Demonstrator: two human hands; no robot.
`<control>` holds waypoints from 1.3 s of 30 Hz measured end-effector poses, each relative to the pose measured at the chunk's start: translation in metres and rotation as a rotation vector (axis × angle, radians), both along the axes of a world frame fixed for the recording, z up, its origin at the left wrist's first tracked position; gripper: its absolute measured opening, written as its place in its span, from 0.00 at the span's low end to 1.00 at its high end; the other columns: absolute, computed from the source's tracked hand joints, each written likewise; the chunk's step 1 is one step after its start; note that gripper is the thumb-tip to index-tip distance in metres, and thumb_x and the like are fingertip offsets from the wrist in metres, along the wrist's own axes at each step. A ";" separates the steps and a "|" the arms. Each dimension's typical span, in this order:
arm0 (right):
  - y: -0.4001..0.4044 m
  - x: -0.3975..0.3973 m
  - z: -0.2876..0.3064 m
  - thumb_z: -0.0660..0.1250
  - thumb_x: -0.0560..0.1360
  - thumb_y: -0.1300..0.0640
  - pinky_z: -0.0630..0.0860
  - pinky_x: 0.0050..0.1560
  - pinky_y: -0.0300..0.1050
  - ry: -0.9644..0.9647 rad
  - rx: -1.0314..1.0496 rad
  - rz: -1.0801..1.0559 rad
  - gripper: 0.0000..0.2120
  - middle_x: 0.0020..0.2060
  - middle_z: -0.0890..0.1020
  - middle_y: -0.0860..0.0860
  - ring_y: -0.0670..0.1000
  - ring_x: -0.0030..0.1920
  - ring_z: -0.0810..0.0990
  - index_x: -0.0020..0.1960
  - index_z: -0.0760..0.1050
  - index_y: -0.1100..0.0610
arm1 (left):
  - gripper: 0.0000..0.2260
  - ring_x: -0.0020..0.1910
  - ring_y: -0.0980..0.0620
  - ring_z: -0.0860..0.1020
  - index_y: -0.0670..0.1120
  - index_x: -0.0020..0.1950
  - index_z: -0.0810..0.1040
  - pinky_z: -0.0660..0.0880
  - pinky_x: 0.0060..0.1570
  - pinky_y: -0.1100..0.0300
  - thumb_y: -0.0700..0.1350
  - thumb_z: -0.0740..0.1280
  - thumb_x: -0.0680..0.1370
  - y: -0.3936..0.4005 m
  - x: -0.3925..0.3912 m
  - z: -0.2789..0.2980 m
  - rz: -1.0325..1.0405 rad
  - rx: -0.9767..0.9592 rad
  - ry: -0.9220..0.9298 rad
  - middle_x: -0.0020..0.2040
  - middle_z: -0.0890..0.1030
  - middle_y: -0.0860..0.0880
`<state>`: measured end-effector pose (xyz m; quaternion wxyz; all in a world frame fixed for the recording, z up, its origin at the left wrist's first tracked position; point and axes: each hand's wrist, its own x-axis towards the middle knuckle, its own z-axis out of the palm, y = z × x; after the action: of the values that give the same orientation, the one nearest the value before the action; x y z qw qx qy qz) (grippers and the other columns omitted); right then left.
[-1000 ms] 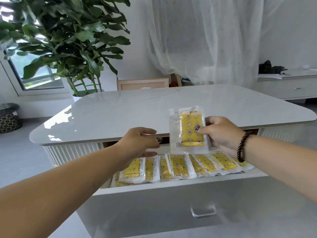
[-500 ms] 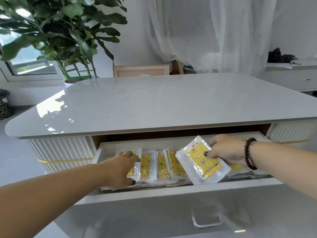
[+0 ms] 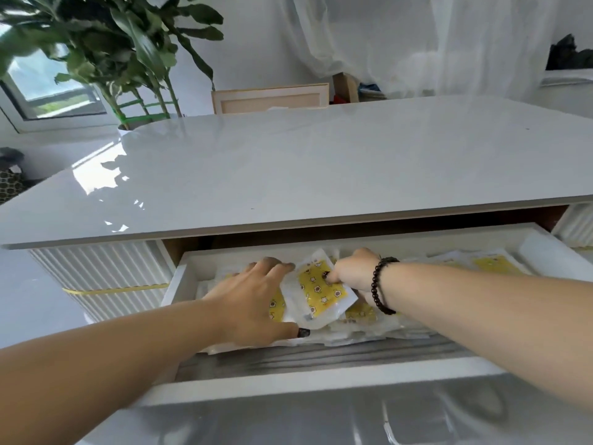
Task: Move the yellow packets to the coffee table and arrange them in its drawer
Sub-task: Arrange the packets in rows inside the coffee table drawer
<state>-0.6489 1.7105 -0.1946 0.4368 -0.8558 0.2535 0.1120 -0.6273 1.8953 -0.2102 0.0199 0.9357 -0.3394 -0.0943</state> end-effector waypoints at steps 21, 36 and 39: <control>-0.080 -0.030 -0.007 0.71 0.63 0.31 0.73 0.61 0.49 0.109 -0.736 0.734 0.43 0.64 0.69 0.50 0.50 0.63 0.68 0.72 0.63 0.49 | 0.43 0.79 0.48 0.49 0.51 0.80 0.42 0.49 0.76 0.49 0.69 0.58 0.75 -0.019 0.009 -0.008 -0.178 0.301 -0.022 0.80 0.45 0.51; -0.073 -0.021 -0.027 0.66 0.67 0.38 0.67 0.69 0.53 -0.075 -0.902 0.950 0.41 0.72 0.59 0.52 0.54 0.73 0.56 0.74 0.60 0.55 | 0.41 0.76 0.53 0.58 0.53 0.80 0.47 0.64 0.71 0.56 0.70 0.59 0.74 -0.041 0.004 -0.006 -0.172 0.189 0.025 0.79 0.48 0.58; -0.073 -0.018 -0.029 0.66 0.68 0.40 0.65 0.70 0.53 -0.050 -0.898 0.943 0.40 0.71 0.62 0.53 0.54 0.73 0.56 0.73 0.60 0.58 | 0.42 0.75 0.56 0.60 0.54 0.79 0.50 0.64 0.70 0.58 0.71 0.60 0.72 -0.038 0.003 -0.004 -0.130 0.166 0.026 0.79 0.51 0.59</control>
<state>-0.6673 1.6372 -0.2239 -0.0534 -0.9769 -0.1371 0.1550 -0.6241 1.8577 -0.2142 -0.0594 0.9089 -0.3900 -0.1354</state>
